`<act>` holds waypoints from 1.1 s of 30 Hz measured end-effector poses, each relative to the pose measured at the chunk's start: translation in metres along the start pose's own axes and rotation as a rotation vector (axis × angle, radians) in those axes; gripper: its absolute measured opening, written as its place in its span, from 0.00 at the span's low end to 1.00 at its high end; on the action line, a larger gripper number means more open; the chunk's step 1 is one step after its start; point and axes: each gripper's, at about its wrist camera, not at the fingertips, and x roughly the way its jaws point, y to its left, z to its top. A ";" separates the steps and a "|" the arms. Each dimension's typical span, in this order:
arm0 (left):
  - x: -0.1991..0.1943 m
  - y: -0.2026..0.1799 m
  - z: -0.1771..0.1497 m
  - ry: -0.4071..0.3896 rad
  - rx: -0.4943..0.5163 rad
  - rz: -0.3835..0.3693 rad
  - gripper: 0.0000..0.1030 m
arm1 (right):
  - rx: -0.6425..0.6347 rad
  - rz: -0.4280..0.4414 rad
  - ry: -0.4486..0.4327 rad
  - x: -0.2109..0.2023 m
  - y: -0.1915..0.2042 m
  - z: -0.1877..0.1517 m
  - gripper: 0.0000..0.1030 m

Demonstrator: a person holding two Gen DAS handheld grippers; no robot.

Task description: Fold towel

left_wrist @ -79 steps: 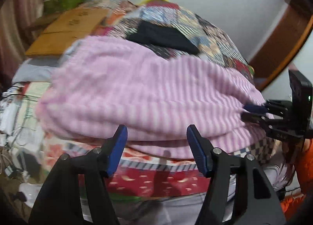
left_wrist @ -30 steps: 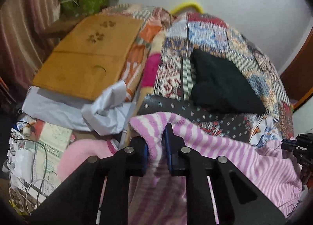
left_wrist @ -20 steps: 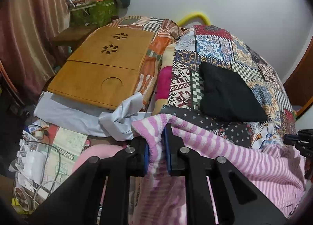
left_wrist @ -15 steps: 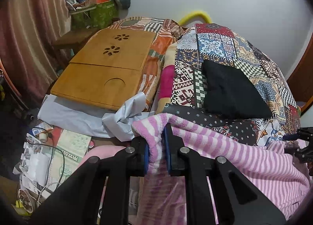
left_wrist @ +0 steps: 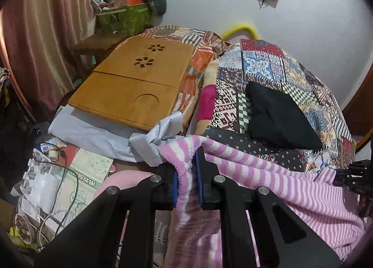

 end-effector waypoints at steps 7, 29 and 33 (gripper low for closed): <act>0.013 -0.007 0.019 0.017 0.029 0.015 0.13 | 0.008 -0.081 -0.098 -0.006 -0.013 0.023 0.04; -0.026 -0.008 0.000 0.058 0.089 0.026 0.66 | 0.052 -0.042 -0.149 -0.041 0.022 0.032 0.42; -0.053 0.004 -0.031 0.063 0.082 0.014 0.68 | -0.028 0.040 -0.166 -0.040 0.077 0.035 0.44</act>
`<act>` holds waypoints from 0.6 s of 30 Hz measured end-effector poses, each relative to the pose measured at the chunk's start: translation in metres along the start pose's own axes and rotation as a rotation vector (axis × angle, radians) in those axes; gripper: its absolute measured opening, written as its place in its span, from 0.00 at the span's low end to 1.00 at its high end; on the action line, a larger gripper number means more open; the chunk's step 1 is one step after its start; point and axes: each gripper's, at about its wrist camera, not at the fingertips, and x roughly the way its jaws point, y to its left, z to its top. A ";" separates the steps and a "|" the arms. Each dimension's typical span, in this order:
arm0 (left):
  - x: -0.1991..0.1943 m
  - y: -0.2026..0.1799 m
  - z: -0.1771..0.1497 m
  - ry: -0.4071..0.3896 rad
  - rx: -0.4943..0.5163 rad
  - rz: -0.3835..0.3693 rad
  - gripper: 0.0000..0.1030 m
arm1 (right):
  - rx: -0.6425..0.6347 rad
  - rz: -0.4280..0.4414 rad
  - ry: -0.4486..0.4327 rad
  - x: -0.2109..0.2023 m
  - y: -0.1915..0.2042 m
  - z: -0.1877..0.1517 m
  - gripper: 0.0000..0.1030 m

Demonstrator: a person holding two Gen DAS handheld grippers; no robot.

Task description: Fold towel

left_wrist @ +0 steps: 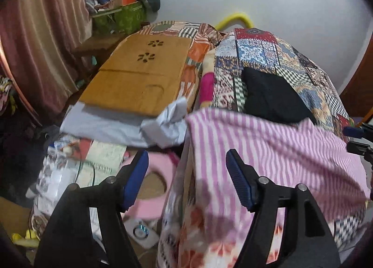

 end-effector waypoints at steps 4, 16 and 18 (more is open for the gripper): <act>-0.014 0.006 -0.037 0.022 -0.001 -0.002 0.69 | -0.087 0.043 0.008 0.023 0.048 0.001 0.52; -0.014 0.013 -0.109 0.097 -0.053 -0.043 0.69 | -0.183 0.127 0.167 0.131 0.132 -0.017 0.54; -0.013 0.015 -0.114 0.101 -0.064 -0.044 0.69 | -0.178 0.118 0.181 0.143 0.134 -0.020 0.54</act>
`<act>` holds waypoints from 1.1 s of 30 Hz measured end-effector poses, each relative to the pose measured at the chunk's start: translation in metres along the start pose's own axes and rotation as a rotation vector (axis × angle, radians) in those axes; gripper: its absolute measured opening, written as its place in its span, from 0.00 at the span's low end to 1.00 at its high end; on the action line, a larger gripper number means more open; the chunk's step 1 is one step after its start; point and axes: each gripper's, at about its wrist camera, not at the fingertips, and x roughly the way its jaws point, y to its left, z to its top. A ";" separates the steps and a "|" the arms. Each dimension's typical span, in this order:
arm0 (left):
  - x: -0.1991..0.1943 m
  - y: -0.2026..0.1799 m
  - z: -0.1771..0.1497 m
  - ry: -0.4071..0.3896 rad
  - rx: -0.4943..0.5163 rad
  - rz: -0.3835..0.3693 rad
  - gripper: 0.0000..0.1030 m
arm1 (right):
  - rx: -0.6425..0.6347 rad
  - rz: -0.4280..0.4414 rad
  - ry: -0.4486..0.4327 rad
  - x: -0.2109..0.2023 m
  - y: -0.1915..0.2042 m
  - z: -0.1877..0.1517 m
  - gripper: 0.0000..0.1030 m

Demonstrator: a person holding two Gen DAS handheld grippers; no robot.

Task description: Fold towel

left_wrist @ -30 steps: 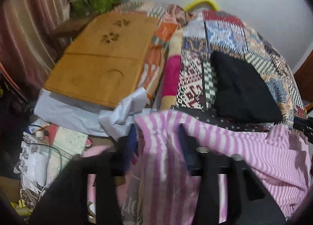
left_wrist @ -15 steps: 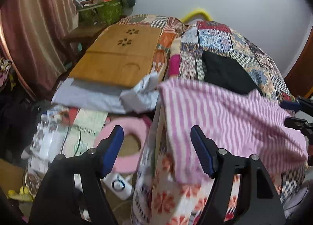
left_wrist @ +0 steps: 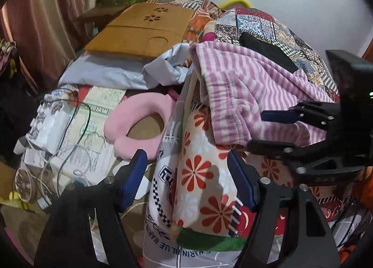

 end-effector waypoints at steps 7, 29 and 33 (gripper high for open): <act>0.003 -0.005 0.001 -0.009 -0.010 -0.025 0.69 | 0.041 0.058 -0.044 -0.003 -0.003 0.001 0.07; 0.075 -0.037 0.069 0.054 -0.075 -0.141 0.30 | 0.251 -0.024 -0.305 -0.087 -0.073 0.001 0.06; 0.081 -0.029 0.071 0.052 -0.098 -0.142 0.15 | 0.268 0.018 -0.293 -0.085 -0.080 -0.005 0.06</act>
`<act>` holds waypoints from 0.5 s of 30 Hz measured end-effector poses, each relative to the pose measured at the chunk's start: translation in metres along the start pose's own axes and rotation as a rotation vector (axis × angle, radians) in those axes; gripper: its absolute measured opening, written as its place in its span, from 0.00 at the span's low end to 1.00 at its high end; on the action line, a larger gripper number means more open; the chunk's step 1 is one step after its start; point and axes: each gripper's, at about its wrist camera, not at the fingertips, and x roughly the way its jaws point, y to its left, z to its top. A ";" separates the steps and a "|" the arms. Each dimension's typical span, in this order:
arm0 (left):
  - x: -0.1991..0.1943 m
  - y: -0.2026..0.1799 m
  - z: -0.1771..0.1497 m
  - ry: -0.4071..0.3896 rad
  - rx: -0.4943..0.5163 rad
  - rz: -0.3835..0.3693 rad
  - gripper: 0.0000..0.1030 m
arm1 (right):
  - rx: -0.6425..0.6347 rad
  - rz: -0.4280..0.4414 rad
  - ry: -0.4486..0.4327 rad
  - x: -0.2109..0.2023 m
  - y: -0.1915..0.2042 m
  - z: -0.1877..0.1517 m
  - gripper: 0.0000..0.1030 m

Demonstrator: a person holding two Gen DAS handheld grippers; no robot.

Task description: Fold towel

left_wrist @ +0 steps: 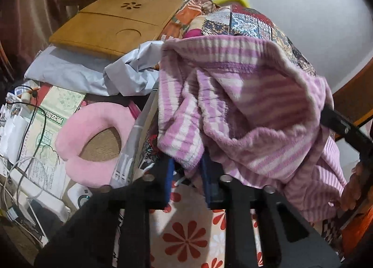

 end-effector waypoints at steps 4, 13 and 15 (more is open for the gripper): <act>-0.022 0.009 -0.009 -0.048 -0.017 0.035 0.12 | 0.015 0.028 0.002 -0.002 0.000 -0.001 0.06; -0.080 0.019 -0.077 -0.066 -0.054 0.042 0.10 | 0.017 0.046 -0.098 -0.032 0.012 0.022 0.06; -0.077 0.015 -0.090 -0.038 -0.038 0.053 0.12 | 0.001 0.066 -0.076 -0.028 0.021 0.017 0.06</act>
